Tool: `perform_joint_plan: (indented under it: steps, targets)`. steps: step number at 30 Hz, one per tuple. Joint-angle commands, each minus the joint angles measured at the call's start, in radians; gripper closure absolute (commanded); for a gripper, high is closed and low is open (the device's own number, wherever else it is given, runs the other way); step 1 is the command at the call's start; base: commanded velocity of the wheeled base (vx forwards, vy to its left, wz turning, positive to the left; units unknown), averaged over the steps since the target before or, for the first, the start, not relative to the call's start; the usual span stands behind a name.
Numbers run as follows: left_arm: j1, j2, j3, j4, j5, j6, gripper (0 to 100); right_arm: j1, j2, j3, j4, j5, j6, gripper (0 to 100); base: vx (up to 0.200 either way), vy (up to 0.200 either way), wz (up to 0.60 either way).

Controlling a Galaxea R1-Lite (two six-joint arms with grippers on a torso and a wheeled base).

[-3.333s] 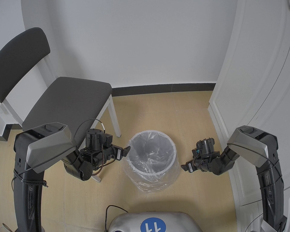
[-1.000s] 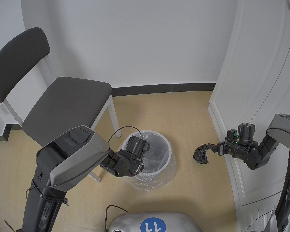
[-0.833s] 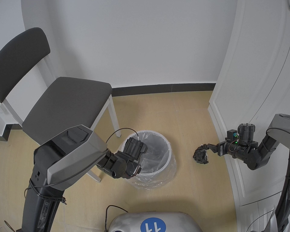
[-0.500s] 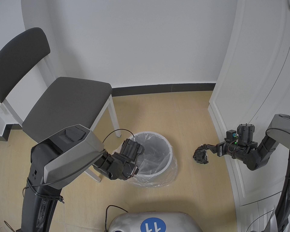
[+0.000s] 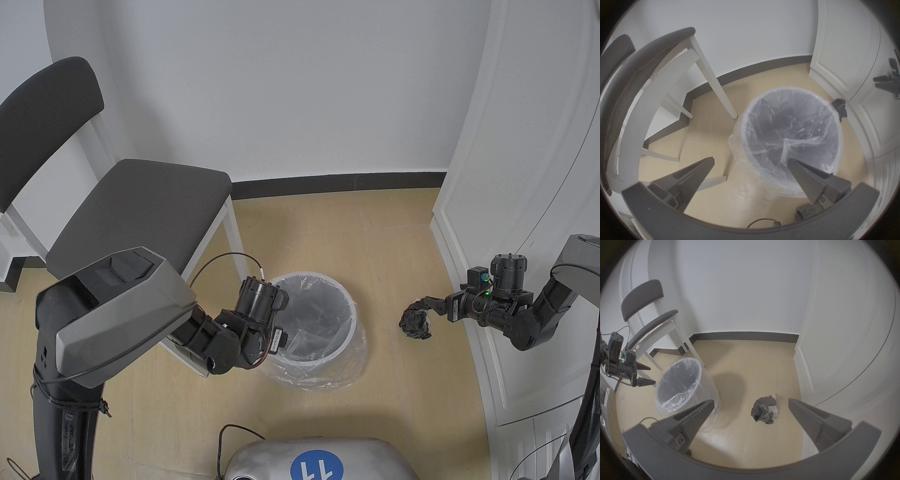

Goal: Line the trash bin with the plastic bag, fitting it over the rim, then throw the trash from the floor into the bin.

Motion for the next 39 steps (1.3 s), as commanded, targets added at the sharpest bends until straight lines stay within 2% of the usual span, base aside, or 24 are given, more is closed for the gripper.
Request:
perform_joint_plan:
  steps: [1,6,11,14,15,16,18,20,22,23,24,25,26,27,28,33,35,39]
  targets:
    - [-0.004,-0.087,0.107,-0.095,-0.022,-0.016,0,0.019,0.013,-0.028,0.006,0.001,0.051,0,0.0,0.0,0.0]
    - [-0.021,-0.173,0.262,-0.279,-0.075,-0.015,0,0.045,0.004,-0.043,0.009,0.001,0.106,0,0.0,0.0,0.0]
    - [-0.03,-0.247,0.378,-0.4,-0.127,-0.015,0,0.059,-0.034,-0.045,0.032,-0.001,0.119,0,0.0,0.0,0.0]
    - [-0.03,-0.314,0.461,-0.5,-0.148,-0.018,0,0.068,-0.112,-0.06,0.173,-0.004,0.146,0,0.0,0.0,0.0]
    - [-0.03,-0.314,0.461,-0.5,-0.148,-0.018,0,0.068,-0.112,-0.06,0.173,-0.004,0.146,0,0.0,0.0,0.0]
    - [-0.042,-0.365,0.523,-0.561,-0.157,-0.018,0,0.091,-0.165,-0.091,0.275,-0.011,0.197,0,0.0,0.0,0.0]
    - [-0.059,-0.411,0.575,-0.616,-0.164,-0.018,0,0.113,-0.209,-0.117,0.348,-0.03,0.243,0,0.0,0.0,0.0]
    - [-0.076,-0.46,0.624,-0.667,-0.167,-0.018,0,0.144,-0.255,-0.129,0.394,-0.077,0.269,0,0.0,0.0,0.0]
    - [-0.099,-0.509,0.665,-0.707,-0.167,-0.018,0,0.173,-0.283,-0.132,0.406,-0.155,0.272,0,0.0,0.0,0.0]
    - [-0.101,-0.515,0.668,-0.71,-0.167,-0.018,0,0.176,-0.284,-0.132,0.406,-0.162,0.272,0,0.0,0.0,0.0]
    - [-0.116,-0.566,0.714,-0.742,-0.167,-0.019,0,0.202,-0.293,-0.132,0.403,-0.243,0.27,0,0.0,0.0,0.0]
    - [-0.122,-0.6,0.743,-0.761,-0.168,-0.019,0,0.217,-0.296,-0.132,0.402,-0.29,0.27,0,0.0,0.0,0.0]
    - [-0.128,-0.634,0.771,-0.781,-0.17,-0.021,0,0.232,-0.3,-0.131,0.405,-0.333,0.27,0,0.0,0.0,0.0]
    - [-0.128,-0.634,0.771,-0.781,-0.17,-0.021,0,0.232,-0.3,-0.131,0.405,-0.333,0.27,0,0.0,0.0,0.0]
    - [-0.136,-0.695,0.816,-0.807,-0.197,-0.021,0,0.263,-0.313,-0.12,0.41,-0.402,0.261,0,0.0,0.0,0.0]
    - [-0.139,-0.865,0.883,-0.793,-0.34,-0.013,0,0.354,-0.382,-0.054,0.4,-0.576,0.183,0,0.0,0.0,0.0]
    - [-0.136,-0.9,0.883,-0.754,-0.36,-0.006,0,0.374,-0.388,-0.031,0.397,-0.613,0.161,0,0.0,0.0,0.0]
    - [-0.111,-0.939,0.866,-0.662,-0.355,-0.001,0,0.361,-0.335,-0.033,0.408,-0.62,0.154,0,0.0,0.0,0.0]
